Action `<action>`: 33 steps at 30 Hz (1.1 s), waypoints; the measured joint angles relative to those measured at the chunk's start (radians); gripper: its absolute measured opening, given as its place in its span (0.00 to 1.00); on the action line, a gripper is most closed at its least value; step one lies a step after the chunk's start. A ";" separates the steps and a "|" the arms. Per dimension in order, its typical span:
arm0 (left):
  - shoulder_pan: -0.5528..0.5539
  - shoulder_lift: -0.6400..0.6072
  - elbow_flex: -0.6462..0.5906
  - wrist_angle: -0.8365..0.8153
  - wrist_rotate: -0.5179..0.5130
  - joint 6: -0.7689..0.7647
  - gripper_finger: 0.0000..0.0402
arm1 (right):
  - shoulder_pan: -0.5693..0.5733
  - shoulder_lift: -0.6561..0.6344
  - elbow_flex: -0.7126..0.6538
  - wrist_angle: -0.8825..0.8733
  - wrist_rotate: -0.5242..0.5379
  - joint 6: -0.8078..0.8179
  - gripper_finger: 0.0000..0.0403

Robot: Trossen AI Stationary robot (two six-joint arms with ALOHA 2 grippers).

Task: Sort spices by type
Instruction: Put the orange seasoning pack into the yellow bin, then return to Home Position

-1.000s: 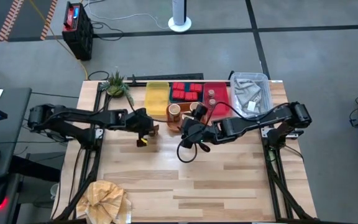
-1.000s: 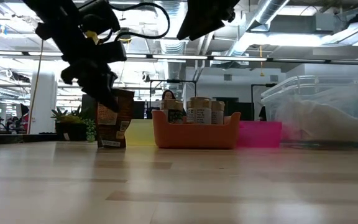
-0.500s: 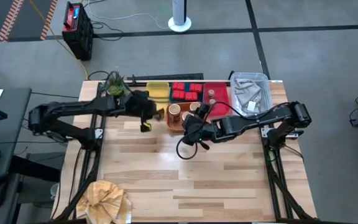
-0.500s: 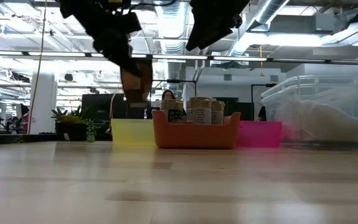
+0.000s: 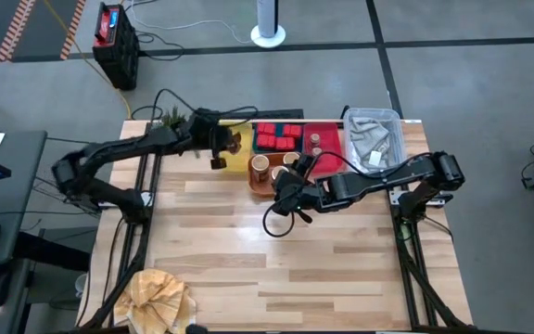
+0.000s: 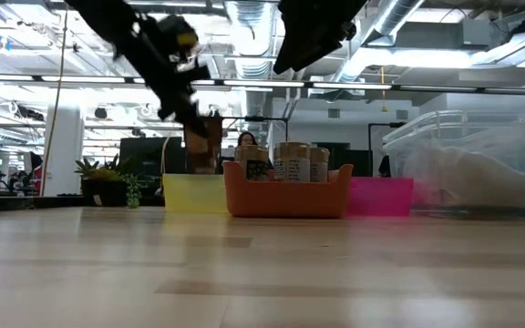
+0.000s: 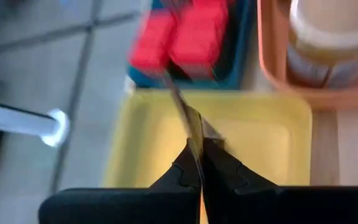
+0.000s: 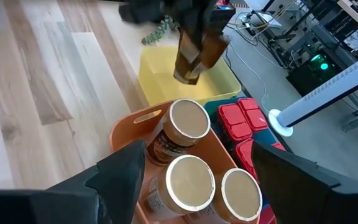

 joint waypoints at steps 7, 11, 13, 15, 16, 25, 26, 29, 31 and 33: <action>0.030 0.163 0.020 0.031 -0.001 -0.043 0.00 | 0.002 0.000 0.000 -0.005 0.000 0.007 0.80; 0.030 0.208 0.032 0.053 -0.006 -0.121 0.02 | 0.002 0.000 0.000 -0.008 -0.001 0.008 0.80; 0.030 0.212 0.034 0.050 -0.007 -0.147 0.06 | 0.000 0.000 0.000 -0.008 -0.001 0.010 0.80; 0.030 0.211 0.034 0.051 -0.007 -0.161 0.12 | 0.000 0.000 0.000 -0.008 -0.001 0.010 0.80; 0.030 0.209 0.034 0.050 -0.007 -0.169 0.15 | 0.000 0.000 0.000 -0.007 -0.001 0.010 0.80; 0.028 0.118 0.034 0.025 -0.006 -0.183 0.44 | -0.030 -0.034 -0.122 0.065 -0.008 0.000 0.78; 0.028 0.095 0.034 0.021 -0.006 -0.186 0.46 | -0.038 -0.056 -0.150 0.094 -0.008 0.000 0.78; 0.020 0.019 0.019 0.015 0.013 -0.210 0.47 | -0.057 -0.155 -0.261 0.168 -0.025 0.000 0.76; 0.006 -0.046 -0.012 0.016 0.045 -0.229 0.46 | -0.067 -0.234 -0.351 0.224 -0.046 0.003 0.75; -0.022 -0.111 -0.059 0.045 0.066 -0.243 0.45 | -0.072 -0.316 -0.449 0.290 -0.058 0.005 0.74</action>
